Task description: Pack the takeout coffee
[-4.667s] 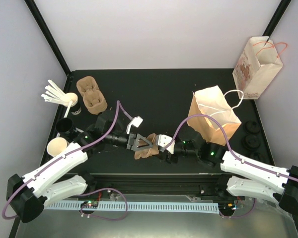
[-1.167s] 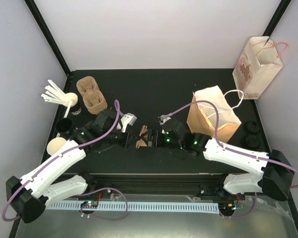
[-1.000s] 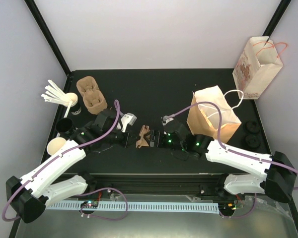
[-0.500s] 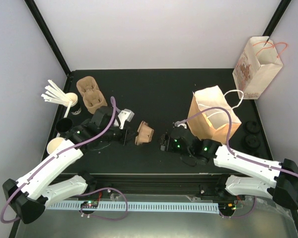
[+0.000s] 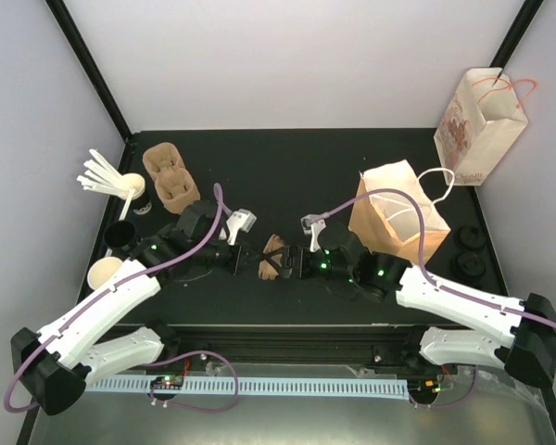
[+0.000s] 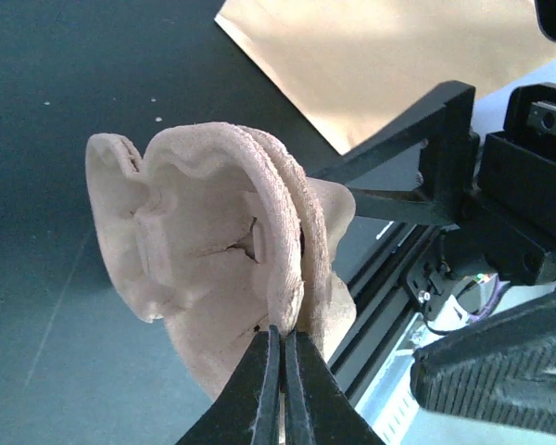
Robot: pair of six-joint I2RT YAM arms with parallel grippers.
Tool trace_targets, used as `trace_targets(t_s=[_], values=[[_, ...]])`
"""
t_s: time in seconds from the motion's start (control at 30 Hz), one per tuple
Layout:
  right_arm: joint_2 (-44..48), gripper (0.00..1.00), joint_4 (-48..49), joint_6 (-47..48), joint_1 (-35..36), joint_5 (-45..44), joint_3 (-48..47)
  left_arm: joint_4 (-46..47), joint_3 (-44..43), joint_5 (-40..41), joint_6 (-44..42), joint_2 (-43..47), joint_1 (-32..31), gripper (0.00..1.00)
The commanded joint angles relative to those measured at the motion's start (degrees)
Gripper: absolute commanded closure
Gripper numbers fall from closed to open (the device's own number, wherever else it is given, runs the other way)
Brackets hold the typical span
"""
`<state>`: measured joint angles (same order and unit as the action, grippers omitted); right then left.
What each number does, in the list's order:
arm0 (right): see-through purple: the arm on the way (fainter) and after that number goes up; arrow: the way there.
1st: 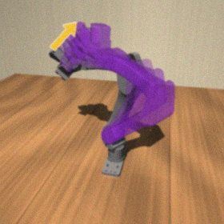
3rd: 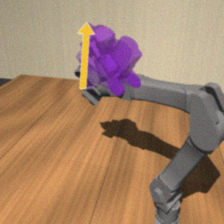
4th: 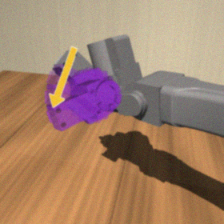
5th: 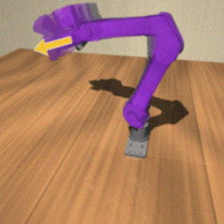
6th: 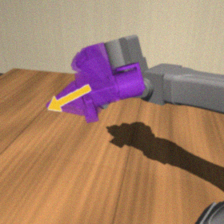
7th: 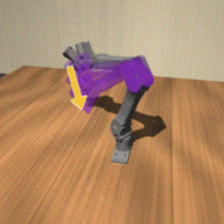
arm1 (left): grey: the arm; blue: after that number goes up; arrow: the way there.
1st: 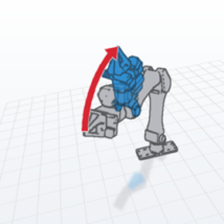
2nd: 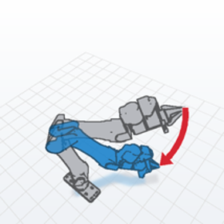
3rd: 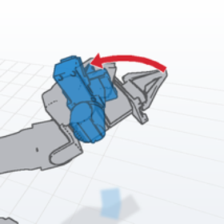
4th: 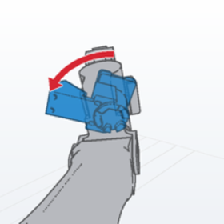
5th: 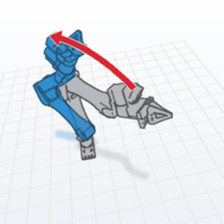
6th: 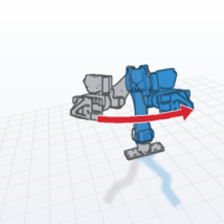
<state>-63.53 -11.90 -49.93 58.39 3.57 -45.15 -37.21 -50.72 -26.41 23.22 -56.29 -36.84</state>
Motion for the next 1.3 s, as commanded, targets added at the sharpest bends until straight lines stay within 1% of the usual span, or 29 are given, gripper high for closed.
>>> trace_targets(t_s=[0.0,0.1,0.2,0.37,0.47,0.6,0.73,0.87,1.0,1.2,1.27], values=[[-2.5,0.00,1.3,1.0,0.0,1.5,-3.0,4.9,1.1,-5.3,1.6,-0.7,-0.2,0.98],[-2.8,0.00,1.2,0.0,0.0,-0.2,-2.5,5.6,1.9,-6.2,1.9,-1.3,-0.1,0.98],[-3.6,0.01,-2.2,-1.1,0.0,-3.3,-3.0,6.3,2.6,-6.5,2.2,-1.1,-0.1,0.99],[-3.7,0.06,-6.3,-1.7,0.0,-6.6,-2.6,6.5,2.4,-6.4,2.2,-1.0,-0.1,0.98],[-3.2,0.07,-8.1,-2.3,0.0,-8.3,-1.5,6.4,2.3,-6.3,2.2,-1.1,-0.1,0.98],[-1.2,0.07,-10.3,-2.5,0.0,-9.9,0.0,4.5,1.0,-4.1,1.5,-0.9,-0.1,0.98],[1.3,0.08,-11.7,-2.6,0.0,-11.5,2.6,-0.2,-2.5,-0.2,0.1,-0.2,-0.1,0.98],[3.0,0.08,-13.2,-2.9,0.0,-12.4,4.7,-3.0,-5.7,2.2,-0.7,1.4,-0.1,0.98],[3.6,0.08,-11.9,-3.0,-0.1,-12.1,7.0,-3.1,-7.0,2.2,-0.1,3.2,0.0,0.99],[1.3,0.08,-7.5,-1.8,-0.2,-9.0,7.9,-0.7,-4.5,-0.4,0.7,4.4,0.0,0.98],[0.4,0.08,-5.9,-1.3,-0.2,-8.0,8.0,0.1,-3.3,-2.7,1.0,3.8,0.0,0.98]])
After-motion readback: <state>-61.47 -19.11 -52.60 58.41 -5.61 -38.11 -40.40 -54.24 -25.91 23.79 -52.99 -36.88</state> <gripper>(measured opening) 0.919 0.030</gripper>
